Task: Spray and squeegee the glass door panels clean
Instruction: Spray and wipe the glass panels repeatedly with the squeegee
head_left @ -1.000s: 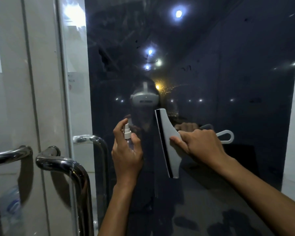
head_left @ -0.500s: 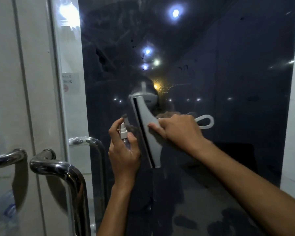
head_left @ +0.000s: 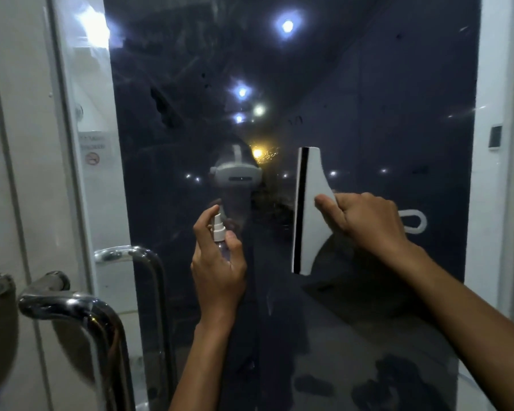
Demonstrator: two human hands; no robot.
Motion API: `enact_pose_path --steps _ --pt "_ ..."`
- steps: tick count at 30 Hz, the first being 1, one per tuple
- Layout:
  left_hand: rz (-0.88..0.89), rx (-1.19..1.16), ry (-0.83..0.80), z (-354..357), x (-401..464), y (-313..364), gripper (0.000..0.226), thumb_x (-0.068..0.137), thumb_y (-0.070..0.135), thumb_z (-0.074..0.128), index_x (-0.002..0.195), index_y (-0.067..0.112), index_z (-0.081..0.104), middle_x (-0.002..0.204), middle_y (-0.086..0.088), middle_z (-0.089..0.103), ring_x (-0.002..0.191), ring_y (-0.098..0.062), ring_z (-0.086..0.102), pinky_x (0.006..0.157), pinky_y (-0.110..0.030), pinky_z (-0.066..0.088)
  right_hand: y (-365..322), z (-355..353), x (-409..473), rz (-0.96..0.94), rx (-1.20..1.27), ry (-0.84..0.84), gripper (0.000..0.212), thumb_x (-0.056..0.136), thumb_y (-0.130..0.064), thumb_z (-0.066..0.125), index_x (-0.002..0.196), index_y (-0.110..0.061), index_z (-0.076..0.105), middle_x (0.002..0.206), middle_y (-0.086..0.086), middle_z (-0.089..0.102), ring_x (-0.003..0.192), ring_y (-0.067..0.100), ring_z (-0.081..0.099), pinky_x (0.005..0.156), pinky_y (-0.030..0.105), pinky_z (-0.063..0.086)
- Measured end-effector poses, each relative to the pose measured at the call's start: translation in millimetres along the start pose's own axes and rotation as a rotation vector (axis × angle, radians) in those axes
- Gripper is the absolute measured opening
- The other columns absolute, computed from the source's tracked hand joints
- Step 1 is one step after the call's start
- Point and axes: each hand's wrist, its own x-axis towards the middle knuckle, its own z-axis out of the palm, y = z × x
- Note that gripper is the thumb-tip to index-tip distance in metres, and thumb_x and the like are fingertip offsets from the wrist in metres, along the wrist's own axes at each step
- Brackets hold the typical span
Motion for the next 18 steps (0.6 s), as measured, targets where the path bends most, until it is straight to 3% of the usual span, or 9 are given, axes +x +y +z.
enact_pose_path --steps 3,6,9,13,15,18 --pt "0.008 0.007 -0.011 3.0 -4.7 1.6 0.038 0.098 0.032 0.041 0.136 0.034 0.037 0.105 -0.007 0.064 0.077 -0.017 0.065 0.061 -0.033 0.054 25.9 21.2 -35.2 0.223 0.149 -0.010 0.065 0.092 -0.074 0.011 0.063 -0.026 0.044 0.067 0.002 0.057 0.070 0.031 0.059 0.073 0.045 0.051" --pt "0.012 0.032 -0.027 1.5 -11.7 0.3 0.039 0.097 0.033 0.041 0.136 0.033 0.038 0.113 -0.006 0.065 0.079 -0.013 0.065 0.062 -0.029 0.053 19.9 43.8 -69.1 0.440 0.363 0.062 0.065 0.093 -0.070 0.018 0.060 -0.020 0.043 0.066 0.002 0.057 0.070 0.031 0.057 0.065 0.038 0.044" --pt "0.002 0.046 -0.045 0.1 -17.0 -0.6 0.039 0.097 0.034 0.040 0.136 0.031 0.038 0.113 -0.005 0.066 0.078 -0.009 0.065 0.061 -0.028 0.052 -1.7 47.5 -63.7 0.492 0.551 0.123 0.060 0.100 -0.058 0.029 0.060 -0.016 0.045 0.063 0.002 0.056 0.062 0.021 0.054 0.054 0.031 0.036" --pt "-0.040 0.029 -0.044 2.5 -22.6 -2.7 0.038 0.098 0.027 0.044 0.135 0.029 0.040 0.095 0.000 0.064 0.074 -0.012 0.064 0.060 -0.035 0.053 -17.0 59.7 -58.0 0.547 0.798 0.177 0.060 0.102 -0.052 0.035 0.076 -0.006 0.063 0.073 0.007 0.067 0.069 0.021 0.063 0.063 0.036 0.046" --pt "-0.054 0.028 -0.053 4.3 -28.8 -2.7 0.038 0.098 0.026 0.044 0.135 0.029 0.041 0.092 0.001 0.063 0.073 -0.011 0.063 0.060 -0.036 0.053 -22.6 84.0 -82.5 0.666 0.861 0.193 0.056 0.102 -0.052 0.036 0.084 -0.010 0.068 0.078 0.004 0.069 0.076 0.023 0.065 0.069 0.034 0.049" --pt "-0.062 0.044 -0.053 5.5 -35.5 -3.2 0.038 0.097 0.025 0.044 0.134 0.028 0.041 0.094 -0.001 0.063 0.073 -0.017 0.063 0.062 -0.039 0.053 -40.2 112.3 -132.1 0.795 0.941 0.178 0.059 0.095 -0.060 0.032 0.063 -0.015 0.053 0.055 0.003 0.058 0.056 0.019 0.059 0.061 0.032 0.047"
